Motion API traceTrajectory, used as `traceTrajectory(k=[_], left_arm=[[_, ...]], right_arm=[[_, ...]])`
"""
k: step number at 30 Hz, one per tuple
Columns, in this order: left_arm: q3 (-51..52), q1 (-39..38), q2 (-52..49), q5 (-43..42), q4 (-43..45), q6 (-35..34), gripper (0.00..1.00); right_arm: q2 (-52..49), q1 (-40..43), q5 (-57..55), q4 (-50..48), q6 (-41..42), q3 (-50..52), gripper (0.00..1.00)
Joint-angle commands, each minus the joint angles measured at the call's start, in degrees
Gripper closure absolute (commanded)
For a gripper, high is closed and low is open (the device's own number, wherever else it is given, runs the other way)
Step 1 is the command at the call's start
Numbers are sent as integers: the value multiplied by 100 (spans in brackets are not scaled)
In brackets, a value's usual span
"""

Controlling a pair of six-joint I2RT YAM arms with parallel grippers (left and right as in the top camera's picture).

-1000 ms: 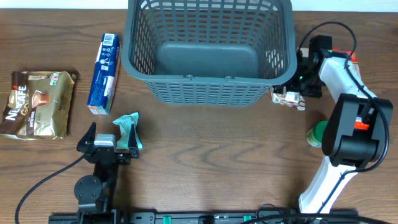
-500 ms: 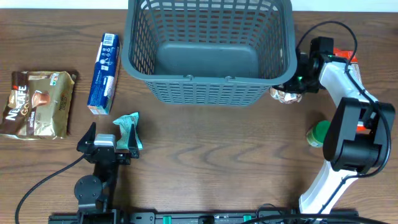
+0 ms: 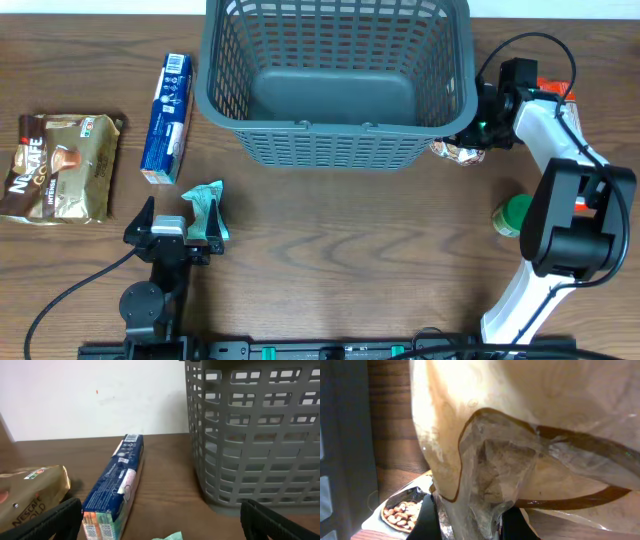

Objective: Pack container

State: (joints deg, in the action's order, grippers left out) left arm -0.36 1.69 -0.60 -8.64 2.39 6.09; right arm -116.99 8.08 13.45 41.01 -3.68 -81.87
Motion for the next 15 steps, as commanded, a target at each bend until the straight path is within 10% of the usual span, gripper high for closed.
traceTrajectory(k=[1,15], left_arm=[[13,-24,37,-17,26,55,1],[13,-24,37,-17,26,55,1]], right_arm=[[175,31,-557,72,378,192,98],[2140,133,-1226,363,846,192,99]])
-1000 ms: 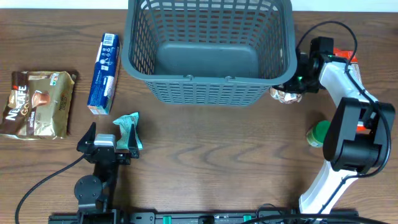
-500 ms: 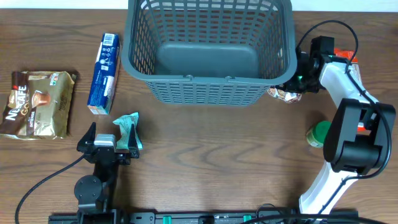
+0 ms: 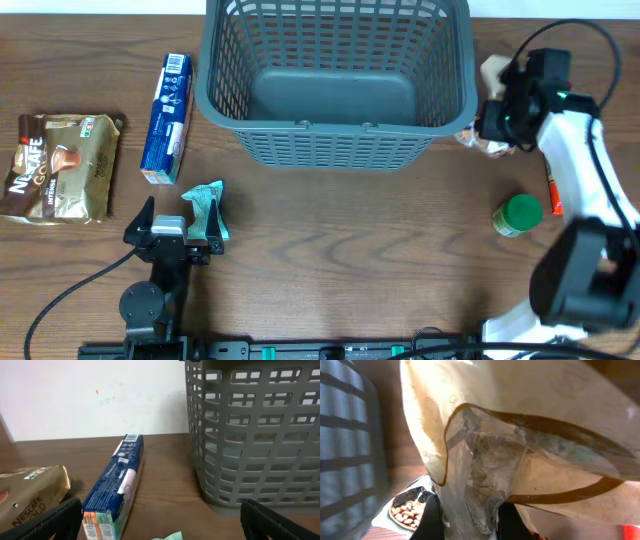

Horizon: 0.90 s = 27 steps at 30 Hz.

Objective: Pack container

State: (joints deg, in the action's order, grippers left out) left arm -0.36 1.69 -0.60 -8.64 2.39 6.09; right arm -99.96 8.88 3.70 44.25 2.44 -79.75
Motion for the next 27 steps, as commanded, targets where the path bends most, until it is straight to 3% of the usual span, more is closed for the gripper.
traceTrajectory(k=[1,15,20,27], left_arm=[[13,-24,37,-17,26,55,1],[13,-24,37,-17,26,55,2],[13,-24,37,-17,26,55,1],[13,-24,37,-17,26,55,1]], right_arm=[[616,52,-323,79,273,-20,98],[2933,9,-953,363,396,-50,98],[3423,-131,-800,131,-109,-50,98],[3864,-509,-772,-142,-192,-201,99]])
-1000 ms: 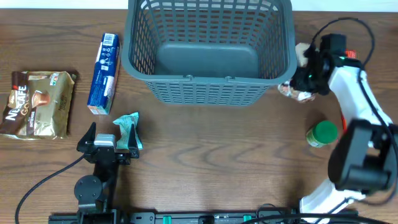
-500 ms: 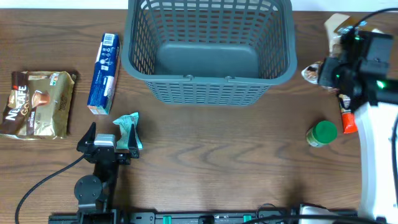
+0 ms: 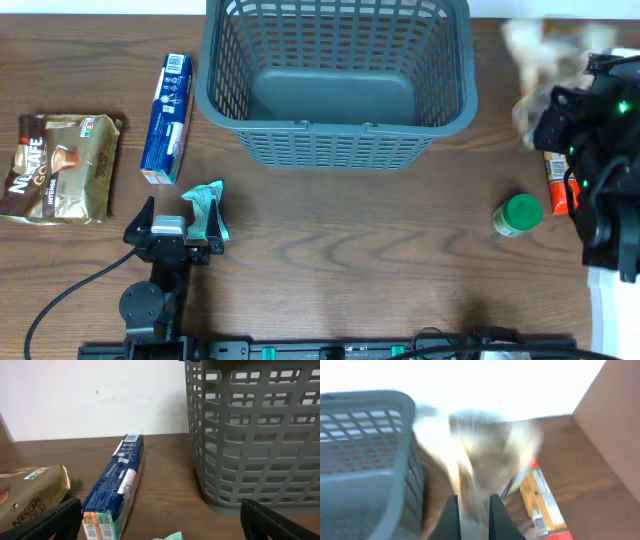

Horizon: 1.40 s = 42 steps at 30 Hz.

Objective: Pack container

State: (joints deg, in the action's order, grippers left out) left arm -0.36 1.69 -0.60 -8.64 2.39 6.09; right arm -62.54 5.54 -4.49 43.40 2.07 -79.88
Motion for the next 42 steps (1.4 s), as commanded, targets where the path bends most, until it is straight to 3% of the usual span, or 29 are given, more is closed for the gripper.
traceTrajectory(k=[1,18,19,20,22,23,36,42], left_arm=[[13,-24,37,-17,26,55,1],[13,-24,37,-17,26,55,2],[13,-24,37,-17,26,55,1],[13,-24,37,-17,26,55,1],[13,-24,37,-17,26,55,1],[13,-24,37,-17,26,55,1],[13,-24,37,-17,26,55,2],[13,-24,37,-17,26,55,2]], right_arm=[[129,-243,46,-74,-188,-234,99],[-466,-435,-363,227,37,-402,99],[-487,-431,-476,232,205,-402,89],[-498,-417,-592,256,363,-402,57],[-509,-354,-667,341,544,-402,4],[-518,-297,-664,424,610,-402,1],[-1174,81,-584,1552,1193,-393,1],[-1565,118,-199,1617,1338,-197,1]])
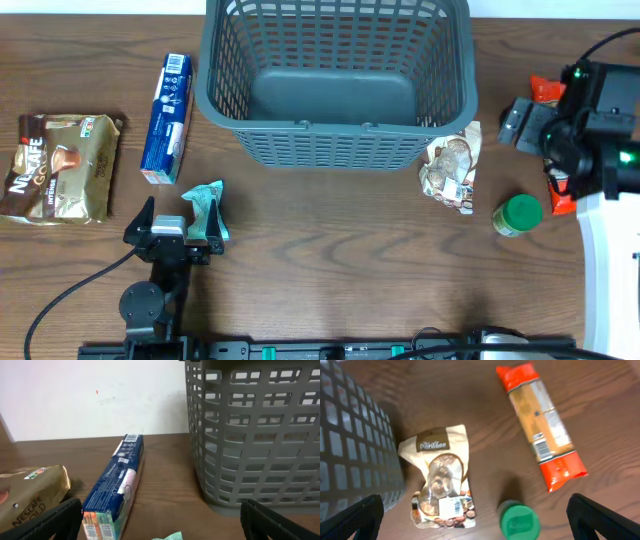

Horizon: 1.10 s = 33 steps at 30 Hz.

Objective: Pack container

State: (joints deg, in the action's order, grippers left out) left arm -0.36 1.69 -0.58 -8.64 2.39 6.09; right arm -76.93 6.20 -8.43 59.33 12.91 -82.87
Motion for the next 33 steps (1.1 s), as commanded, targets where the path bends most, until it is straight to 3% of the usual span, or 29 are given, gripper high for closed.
traceTrajectory(k=[1,16,33], left_arm=[[13,-24,35,-17,26,55,1],[13,-24,35,-17,26,55,2],[13,-24,35,-17,26,55,1]], right_arm=[[-186,55,210,2,306,177,1],[-385,101,1099,-1047,450,1810,1],[-411,199,2227,-3036,162,3628,1]])
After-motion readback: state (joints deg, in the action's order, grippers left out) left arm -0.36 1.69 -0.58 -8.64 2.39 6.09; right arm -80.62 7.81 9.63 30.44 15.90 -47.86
